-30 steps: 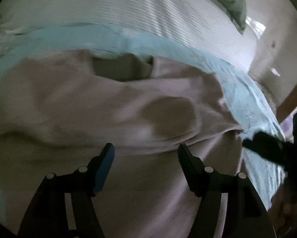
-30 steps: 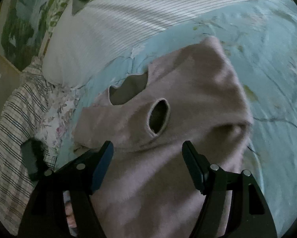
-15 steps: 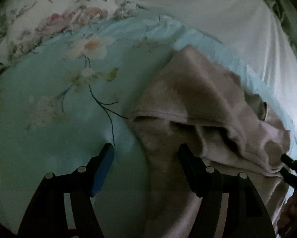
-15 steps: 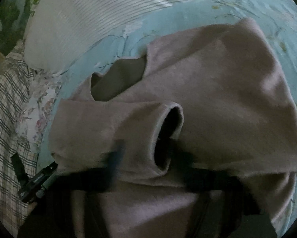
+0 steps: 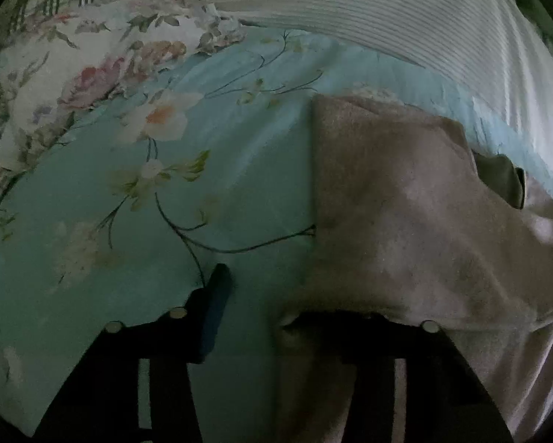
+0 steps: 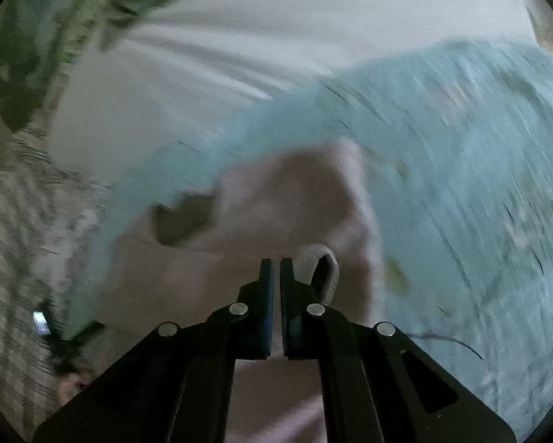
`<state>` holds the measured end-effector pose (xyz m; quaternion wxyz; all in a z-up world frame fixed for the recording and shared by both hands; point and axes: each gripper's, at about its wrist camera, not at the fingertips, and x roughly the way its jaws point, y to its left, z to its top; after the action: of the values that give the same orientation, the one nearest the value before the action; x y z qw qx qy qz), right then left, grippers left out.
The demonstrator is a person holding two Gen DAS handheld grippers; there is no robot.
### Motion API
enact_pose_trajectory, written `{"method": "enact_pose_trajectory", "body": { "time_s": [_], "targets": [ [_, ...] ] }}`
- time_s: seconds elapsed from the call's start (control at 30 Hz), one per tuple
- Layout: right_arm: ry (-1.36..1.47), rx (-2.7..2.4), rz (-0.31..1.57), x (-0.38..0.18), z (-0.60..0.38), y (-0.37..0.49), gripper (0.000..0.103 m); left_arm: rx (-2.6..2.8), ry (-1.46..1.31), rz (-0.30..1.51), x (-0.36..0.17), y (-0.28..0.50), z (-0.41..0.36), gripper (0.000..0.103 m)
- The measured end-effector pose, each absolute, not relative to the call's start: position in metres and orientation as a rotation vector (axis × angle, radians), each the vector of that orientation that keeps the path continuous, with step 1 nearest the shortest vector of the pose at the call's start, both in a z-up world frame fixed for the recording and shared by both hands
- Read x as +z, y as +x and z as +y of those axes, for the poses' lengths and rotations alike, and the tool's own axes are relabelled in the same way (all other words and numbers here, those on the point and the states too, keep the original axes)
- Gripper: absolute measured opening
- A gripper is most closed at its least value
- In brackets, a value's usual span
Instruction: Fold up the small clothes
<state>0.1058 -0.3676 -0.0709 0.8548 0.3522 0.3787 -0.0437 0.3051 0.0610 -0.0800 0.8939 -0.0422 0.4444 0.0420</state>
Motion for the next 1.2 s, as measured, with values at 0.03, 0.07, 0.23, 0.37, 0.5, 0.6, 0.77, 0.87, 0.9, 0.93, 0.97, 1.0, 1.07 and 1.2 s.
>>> {"method": "enact_pose_trajectory", "body": {
  "time_s": [0.03,0.07,0.23,0.37,0.5,0.6,0.77,0.87,0.9,0.93,0.97,1.0,1.07,1.2],
  "targets": [
    [0.738,-0.102,0.817,-0.078,-0.368,0.106,0.004,0.097,-0.09,0.914,-0.08,0.301,0.061,0.034],
    [0.747,-0.11,0.849,-0.091,-0.369,0.105,0.004,0.101,-0.097,0.907,-0.079,0.297,0.062,0.033],
    [0.764,-0.154,0.857,-0.093,-0.367,0.092,0.005,0.108,-0.098,0.907,-0.083,0.282,0.062,0.032],
    [0.666,-0.094,0.805,-0.058,-0.338,0.103,0.022,0.108,-0.135,0.893,-0.084,0.275,0.067,0.035],
    [0.614,-0.021,0.761,-0.043,-0.316,0.118,0.064,0.111,-0.132,0.89,-0.083,0.275,0.066,0.035],
    [0.617,-0.104,0.764,-0.051,-0.321,0.116,0.064,0.101,-0.16,0.902,-0.084,0.277,0.072,0.038],
    [0.645,-0.179,0.84,-0.078,-0.339,0.12,0.062,0.097,-0.133,0.91,-0.084,0.285,0.07,0.039],
    [0.634,-0.159,0.899,-0.09,-0.336,0.13,0.026,0.095,-0.126,0.909,-0.085,0.286,0.07,0.039],
    [0.641,-0.137,0.909,-0.091,-0.335,0.133,0.011,0.096,-0.125,0.907,-0.085,0.286,0.07,0.039],
    [0.643,-0.121,0.899,-0.09,-0.335,0.133,0.011,0.096,-0.123,0.907,-0.085,0.285,0.07,0.039],
    [0.638,-0.102,0.849,-0.079,-0.336,0.13,0.011,0.096,-0.122,0.908,-0.085,0.286,0.07,0.039],
    [0.635,-0.102,0.807,-0.07,-0.338,0.126,0.011,0.097,-0.12,0.91,-0.085,0.286,0.07,0.039],
    [0.63,-0.132,0.729,-0.05,-0.346,0.116,0.011,0.095,-0.122,0.908,-0.082,0.285,0.07,0.038],
    [0.632,-0.178,0.787,-0.065,-0.362,0.116,0.011,0.099,-0.115,0.906,-0.083,0.285,0.07,0.039]
  ]
}}
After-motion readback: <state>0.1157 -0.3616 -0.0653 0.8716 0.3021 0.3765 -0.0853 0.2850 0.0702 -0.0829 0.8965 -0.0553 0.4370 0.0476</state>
